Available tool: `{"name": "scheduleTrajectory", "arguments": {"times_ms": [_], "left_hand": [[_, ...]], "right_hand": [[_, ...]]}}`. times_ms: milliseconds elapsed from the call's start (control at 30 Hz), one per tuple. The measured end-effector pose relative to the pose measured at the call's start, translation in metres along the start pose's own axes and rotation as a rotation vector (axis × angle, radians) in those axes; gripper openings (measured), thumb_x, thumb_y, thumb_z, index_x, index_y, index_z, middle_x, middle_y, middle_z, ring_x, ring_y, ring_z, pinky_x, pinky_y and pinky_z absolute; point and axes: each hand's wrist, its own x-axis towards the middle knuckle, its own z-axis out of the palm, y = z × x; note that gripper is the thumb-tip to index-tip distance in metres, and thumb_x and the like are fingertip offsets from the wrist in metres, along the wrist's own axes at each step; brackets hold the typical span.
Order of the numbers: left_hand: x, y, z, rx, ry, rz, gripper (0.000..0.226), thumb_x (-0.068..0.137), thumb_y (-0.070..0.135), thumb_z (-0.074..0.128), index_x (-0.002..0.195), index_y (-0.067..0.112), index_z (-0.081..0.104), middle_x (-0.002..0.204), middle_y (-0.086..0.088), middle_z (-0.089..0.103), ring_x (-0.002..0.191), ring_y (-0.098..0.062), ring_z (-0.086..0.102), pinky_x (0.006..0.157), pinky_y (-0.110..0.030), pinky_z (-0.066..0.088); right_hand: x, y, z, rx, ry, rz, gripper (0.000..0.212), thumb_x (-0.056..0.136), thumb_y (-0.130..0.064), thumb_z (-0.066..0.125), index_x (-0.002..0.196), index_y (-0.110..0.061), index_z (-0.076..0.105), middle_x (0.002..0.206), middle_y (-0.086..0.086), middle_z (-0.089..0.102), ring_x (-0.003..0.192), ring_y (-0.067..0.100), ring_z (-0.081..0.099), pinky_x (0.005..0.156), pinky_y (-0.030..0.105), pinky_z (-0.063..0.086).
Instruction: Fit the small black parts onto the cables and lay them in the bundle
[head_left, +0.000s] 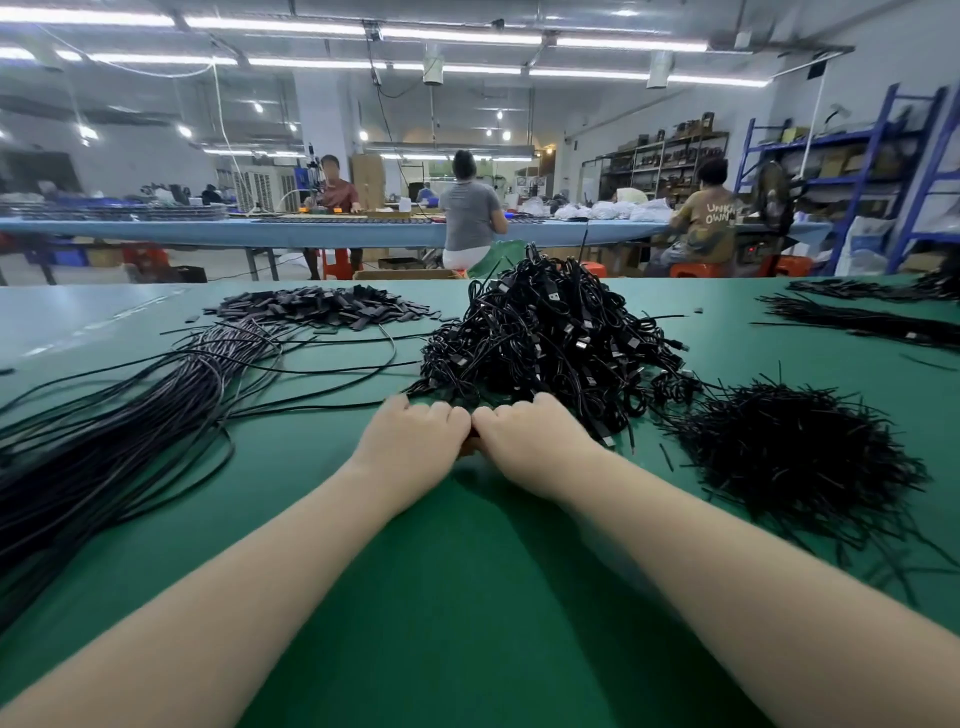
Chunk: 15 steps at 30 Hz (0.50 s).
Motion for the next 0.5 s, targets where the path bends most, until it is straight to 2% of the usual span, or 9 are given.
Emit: {"name": "scheduleTrajectory", "arguments": {"times_ms": [33,100,167,200,267,333,367,433,500], "left_hand": [[-0.001,0.003,-0.003,-0.044,-0.053,0.012,0.026,0.082,0.04,0.071,0.081,0.016,0.062,0.074,0.002,0.066,0.065,-0.017,0.067,0.057,-0.027,0.038],[-0.004,0.009,0.001,-0.147,-0.119,-0.036,0.029,0.1,0.041,0.041,0.101,0.014,0.053,0.098,-0.001,0.064,0.088,-0.023,0.065,0.064,-0.031,0.034],[-0.011,0.012,0.004,-0.291,-0.082,-0.077,0.029,0.103,0.039,0.031,0.101,0.015,0.048,0.1,-0.003,0.062,0.09,-0.027,0.061,0.066,-0.034,0.036],[-0.014,0.012,0.004,-0.36,-0.051,-0.103,0.027,0.102,0.038,0.032,0.098,0.015,0.047,0.097,-0.004,0.061,0.087,-0.028,0.06,0.065,-0.035,0.037],[-0.023,0.004,0.006,-0.574,-0.055,-0.236,0.026,0.102,0.037,0.033,0.088,0.016,0.041,0.088,-0.003,0.058,0.081,-0.029,0.057,0.065,-0.037,0.035],[-0.028,-0.003,0.007,-0.825,-0.115,-0.398,0.032,0.102,0.038,0.031,0.081,0.015,0.037,0.077,-0.001,0.053,0.074,-0.026,0.053,0.065,-0.039,0.039],[-0.027,-0.005,0.009,-0.882,-0.115,-0.445,0.034,0.102,0.039,0.03,0.079,0.015,0.036,0.073,-0.001,0.052,0.07,-0.025,0.052,0.065,-0.04,0.04],[-0.026,-0.003,0.009,-0.922,-0.119,-0.473,0.036,0.102,0.041,0.029,0.075,0.017,0.034,0.069,-0.002,0.051,0.066,-0.023,0.05,0.063,-0.039,0.039],[-0.024,0.0,0.008,-0.902,-0.141,-0.451,0.037,0.102,0.042,0.028,0.073,0.019,0.032,0.069,-0.001,0.051,0.065,-0.021,0.05,0.059,-0.036,0.036]], "right_hand": [[-0.002,0.007,-0.006,-0.094,0.001,-0.073,0.025,0.101,-0.026,0.026,0.107,-0.013,0.047,0.109,0.005,0.064,0.096,0.027,0.062,0.071,0.035,0.028],[-0.01,0.018,-0.016,-0.319,0.028,-0.238,0.024,0.098,-0.02,0.027,0.102,-0.018,0.05,0.098,-0.002,0.066,0.085,0.021,0.062,0.069,0.031,0.034],[-0.015,0.02,-0.026,-0.464,0.071,-0.331,0.025,0.093,-0.018,0.027,0.095,-0.022,0.052,0.086,-0.007,0.065,0.073,0.015,0.06,0.063,0.028,0.033],[-0.015,0.021,-0.03,-0.462,0.07,-0.345,0.026,0.092,-0.017,0.027,0.097,-0.022,0.052,0.087,-0.007,0.065,0.075,0.016,0.061,0.063,0.028,0.032],[-0.013,0.033,-0.039,-0.286,0.021,-0.241,0.022,0.097,-0.027,0.033,0.112,-0.02,0.048,0.102,-0.003,0.066,0.093,0.02,0.063,0.071,0.032,0.036],[-0.015,0.064,-0.054,-0.111,-0.111,0.03,0.039,0.094,-0.048,0.047,0.125,-0.025,0.043,0.112,-0.002,0.064,0.103,0.021,0.062,0.079,0.034,0.044],[-0.021,0.083,-0.062,-0.098,-0.211,0.138,0.043,0.091,-0.054,0.05,0.125,-0.027,0.046,0.111,-0.004,0.064,0.101,0.021,0.062,0.077,0.033,0.046],[-0.038,0.111,-0.074,-0.084,-0.435,0.272,0.036,0.085,-0.058,0.057,0.113,-0.034,0.058,0.1,-0.014,0.061,0.097,0.016,0.059,0.074,0.03,0.045],[-0.055,0.127,-0.072,-0.076,-0.635,0.321,0.03,0.077,-0.063,0.064,0.097,-0.041,0.063,0.088,-0.025,0.057,0.097,0.011,0.053,0.08,0.031,0.037]]}}
